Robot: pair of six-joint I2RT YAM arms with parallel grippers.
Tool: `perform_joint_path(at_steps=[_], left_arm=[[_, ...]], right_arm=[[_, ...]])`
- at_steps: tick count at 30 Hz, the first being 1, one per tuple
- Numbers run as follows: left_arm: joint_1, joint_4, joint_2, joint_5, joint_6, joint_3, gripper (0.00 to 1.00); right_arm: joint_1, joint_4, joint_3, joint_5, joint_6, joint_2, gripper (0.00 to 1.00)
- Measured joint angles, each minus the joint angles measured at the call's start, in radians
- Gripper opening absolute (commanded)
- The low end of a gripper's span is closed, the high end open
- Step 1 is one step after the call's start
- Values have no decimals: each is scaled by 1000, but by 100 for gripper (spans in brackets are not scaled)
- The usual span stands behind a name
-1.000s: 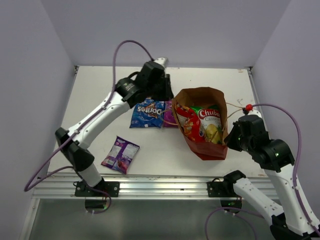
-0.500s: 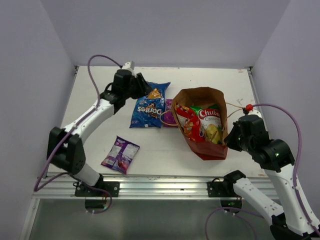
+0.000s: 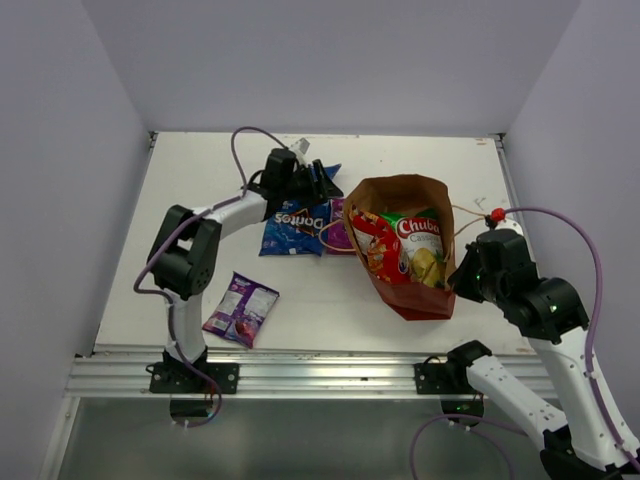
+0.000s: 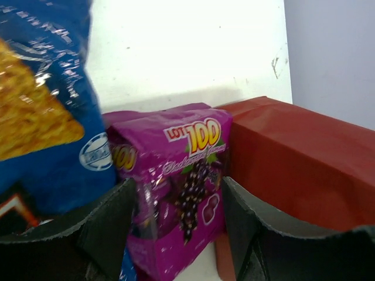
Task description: Place the snacks into the paper bag
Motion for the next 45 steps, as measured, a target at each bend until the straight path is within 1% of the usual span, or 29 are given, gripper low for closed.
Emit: perform_joint_path(at_steps=[5, 9, 14, 21, 27, 32, 34, 35, 36, 37, 41, 45], left_arm=[[-54, -18, 80, -5, 17, 86, 63], [-95, -91, 111, -50, 50, 125, 63], [-127, -153, 84, -148, 88, 129, 63], [-132, -252, -14, -293, 116, 116, 64], [-131, -277, -18, -305, 115, 96, 63], [-136, -293, 38, -284, 113, 82, 60], [-140, -289, 61, -276, 108, 82, 53], [-141, -281, 70, -267, 105, 82, 45], [-143, -275, 75, -259, 101, 84, 13], [-145, -270, 76, -249, 100, 88, 0], [-161, -256, 78, -225, 91, 145, 0], [-174, -331, 74, -302, 92, 179, 0]], right_arm=[[0, 0, 0, 1, 0, 10, 0], [0, -1, 0, 6, 0, 10, 0], [0, -1, 0, 8, 0, 10, 0], [0, -1, 0, 8, 0, 10, 0], [0, -1, 0, 8, 0, 10, 0], [0, -1, 0, 8, 0, 10, 0], [0, -1, 0, 8, 0, 10, 0], [0, -1, 0, 8, 0, 10, 0], [0, -2, 0, 8, 0, 10, 0], [0, -2, 0, 8, 0, 10, 0], [0, -5, 0, 8, 0, 10, 0], [0, -8, 0, 9, 0, 10, 0]])
